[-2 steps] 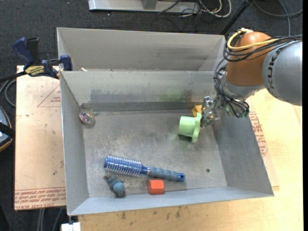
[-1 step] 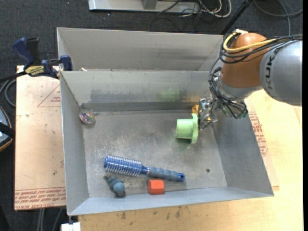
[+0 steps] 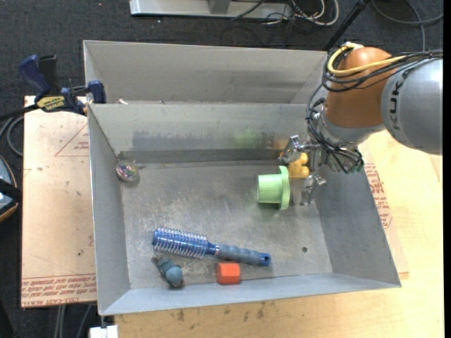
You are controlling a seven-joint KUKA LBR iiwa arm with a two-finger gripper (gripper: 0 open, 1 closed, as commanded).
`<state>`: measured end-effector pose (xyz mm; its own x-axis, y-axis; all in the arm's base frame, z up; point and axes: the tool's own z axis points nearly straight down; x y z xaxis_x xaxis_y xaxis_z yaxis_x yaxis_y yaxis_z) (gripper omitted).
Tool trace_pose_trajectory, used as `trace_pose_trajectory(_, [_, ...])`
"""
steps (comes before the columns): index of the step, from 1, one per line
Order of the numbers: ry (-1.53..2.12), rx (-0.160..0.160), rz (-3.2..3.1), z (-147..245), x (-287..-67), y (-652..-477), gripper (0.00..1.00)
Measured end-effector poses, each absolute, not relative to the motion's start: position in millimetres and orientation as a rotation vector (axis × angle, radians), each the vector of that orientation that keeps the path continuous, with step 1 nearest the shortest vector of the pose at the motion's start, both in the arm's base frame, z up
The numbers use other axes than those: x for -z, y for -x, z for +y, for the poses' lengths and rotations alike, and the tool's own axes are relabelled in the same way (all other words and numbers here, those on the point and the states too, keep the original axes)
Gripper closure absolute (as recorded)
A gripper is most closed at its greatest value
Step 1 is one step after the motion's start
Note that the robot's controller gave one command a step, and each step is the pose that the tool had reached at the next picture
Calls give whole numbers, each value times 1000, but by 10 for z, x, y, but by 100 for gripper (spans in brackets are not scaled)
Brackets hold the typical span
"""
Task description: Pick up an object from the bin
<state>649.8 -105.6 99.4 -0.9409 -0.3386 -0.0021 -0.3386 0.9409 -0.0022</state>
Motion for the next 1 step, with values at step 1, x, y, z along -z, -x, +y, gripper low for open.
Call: trace_pose_trajectory(1, [372, -6, 3118, -454, -925, -6387, 0])
